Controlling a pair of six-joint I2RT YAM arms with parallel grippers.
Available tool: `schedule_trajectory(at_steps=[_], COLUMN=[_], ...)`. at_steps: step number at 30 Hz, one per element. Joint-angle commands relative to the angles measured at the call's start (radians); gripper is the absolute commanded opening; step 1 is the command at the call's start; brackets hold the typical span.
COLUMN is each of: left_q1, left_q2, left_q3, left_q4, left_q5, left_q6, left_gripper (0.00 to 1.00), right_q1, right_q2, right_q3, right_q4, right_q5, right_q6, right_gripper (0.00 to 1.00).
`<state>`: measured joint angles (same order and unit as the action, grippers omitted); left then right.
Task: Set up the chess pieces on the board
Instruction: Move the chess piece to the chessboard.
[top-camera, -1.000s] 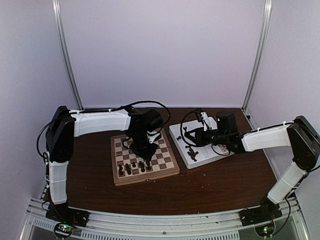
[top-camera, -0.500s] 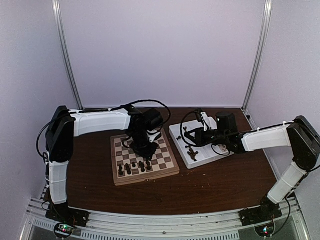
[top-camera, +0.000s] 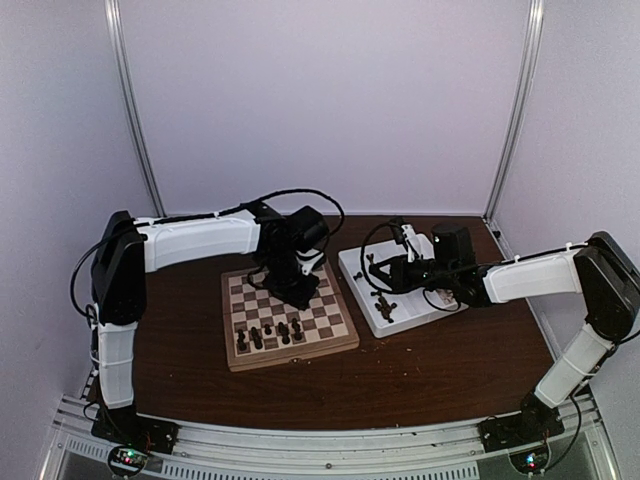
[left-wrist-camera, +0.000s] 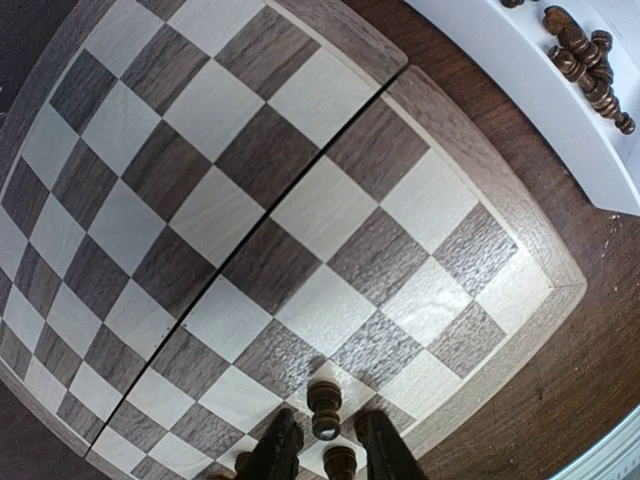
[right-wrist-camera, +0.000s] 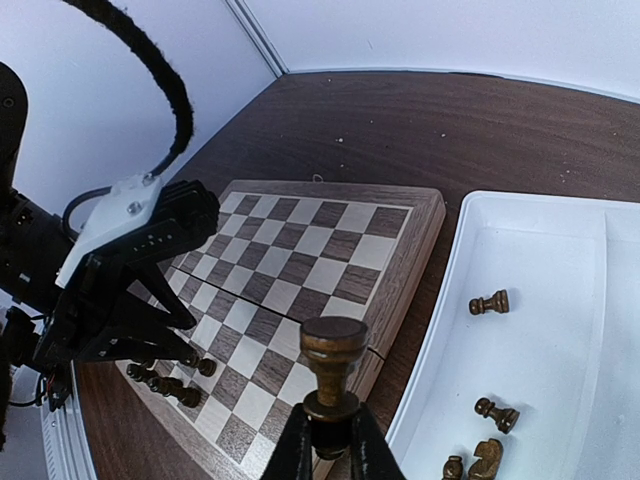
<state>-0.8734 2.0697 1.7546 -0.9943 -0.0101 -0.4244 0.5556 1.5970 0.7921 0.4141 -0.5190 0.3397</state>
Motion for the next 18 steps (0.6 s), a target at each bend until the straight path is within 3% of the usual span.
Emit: schedule_trajectory(at_steps=[1, 18], left_q1=[-0.01, -0.039], left_q2=[-0.063, -0.218], left_q3=[-0.004, -0.032], left_q4=[0.032, 0.158], left_q5=[-0.044, -0.11], left_q6=[0.013, 0.055], left_gripper=[0.25, 0.26], right_q1=[-0.005, -0.005], right_q2=[-0.017, 0.006], right_q3=[0.009, 0.012], right_q4=[-0.003, 0.015], right_q5=[0.004, 0.002], right_q6=[-0.01, 0.002], right_gripper=[0.01, 0.01])
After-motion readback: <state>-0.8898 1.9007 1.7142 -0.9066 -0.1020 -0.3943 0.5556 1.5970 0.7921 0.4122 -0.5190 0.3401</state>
